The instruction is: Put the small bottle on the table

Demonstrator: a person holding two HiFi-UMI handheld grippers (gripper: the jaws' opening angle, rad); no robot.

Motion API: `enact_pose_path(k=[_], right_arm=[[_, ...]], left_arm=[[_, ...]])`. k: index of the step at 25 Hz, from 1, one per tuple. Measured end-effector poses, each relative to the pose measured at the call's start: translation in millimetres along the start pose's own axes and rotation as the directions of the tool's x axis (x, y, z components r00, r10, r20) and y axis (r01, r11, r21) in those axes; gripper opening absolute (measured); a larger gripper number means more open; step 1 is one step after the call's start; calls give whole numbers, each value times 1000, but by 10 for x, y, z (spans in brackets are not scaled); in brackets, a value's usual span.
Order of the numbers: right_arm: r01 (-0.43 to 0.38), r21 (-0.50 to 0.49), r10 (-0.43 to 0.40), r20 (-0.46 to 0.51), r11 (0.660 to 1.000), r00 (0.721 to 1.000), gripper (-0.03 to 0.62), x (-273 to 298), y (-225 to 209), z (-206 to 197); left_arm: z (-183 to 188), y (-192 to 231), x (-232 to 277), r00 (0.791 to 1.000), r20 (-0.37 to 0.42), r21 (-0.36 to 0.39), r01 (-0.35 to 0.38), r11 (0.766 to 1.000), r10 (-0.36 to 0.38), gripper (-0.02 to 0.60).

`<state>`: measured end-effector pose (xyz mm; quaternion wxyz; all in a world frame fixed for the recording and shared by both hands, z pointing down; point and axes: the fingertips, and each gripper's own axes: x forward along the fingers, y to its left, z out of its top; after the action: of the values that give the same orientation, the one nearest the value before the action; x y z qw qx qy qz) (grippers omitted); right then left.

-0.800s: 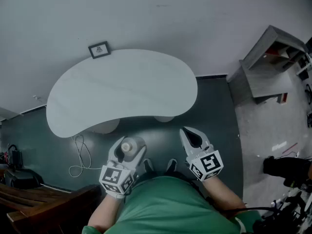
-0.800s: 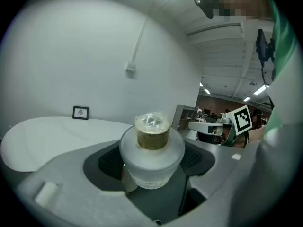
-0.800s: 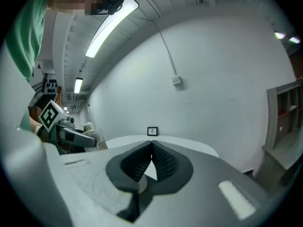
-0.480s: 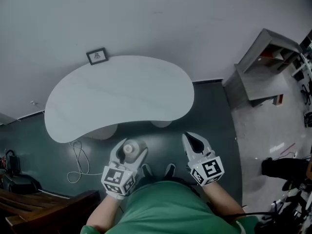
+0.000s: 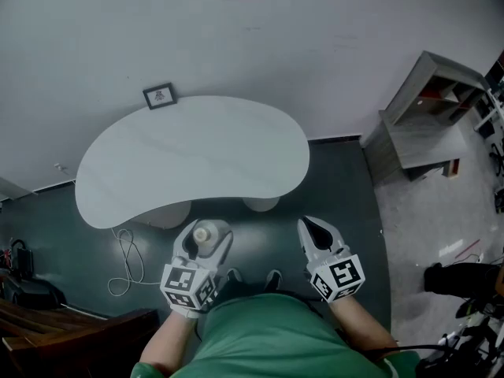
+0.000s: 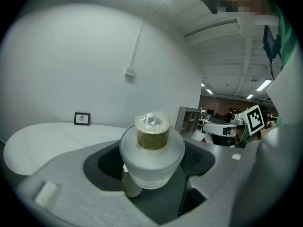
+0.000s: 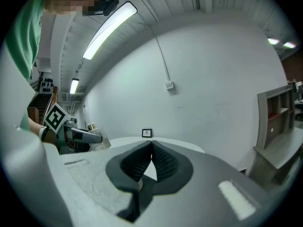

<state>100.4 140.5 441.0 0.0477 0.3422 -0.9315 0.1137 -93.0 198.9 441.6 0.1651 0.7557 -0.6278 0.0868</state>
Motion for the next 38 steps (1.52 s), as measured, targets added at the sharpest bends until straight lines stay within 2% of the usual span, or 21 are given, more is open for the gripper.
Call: enact_pose_path(k=[5, 20, 29, 38], right_arm=[[14, 18, -14, -7, 1000, 1000, 2, -108, -163, -8], [111, 29, -110, -33, 993, 993, 2, 192, -544, -6], [201, 20, -200, -51, 979, 979, 2, 715, -868, 184], [266, -6, -265, -96, 964, 959, 2, 1215, -1001, 301]], left_arm=[[88, 8, 63, 999, 11, -10, -42, 999, 42, 345], [203, 399, 606, 999, 13, 9, -37, 999, 37, 345], [308, 744, 1332, 999, -3, 61, 43, 997, -43, 345], [399, 1060, 1942, 992, -27, 123, 128, 984, -125, 345]])
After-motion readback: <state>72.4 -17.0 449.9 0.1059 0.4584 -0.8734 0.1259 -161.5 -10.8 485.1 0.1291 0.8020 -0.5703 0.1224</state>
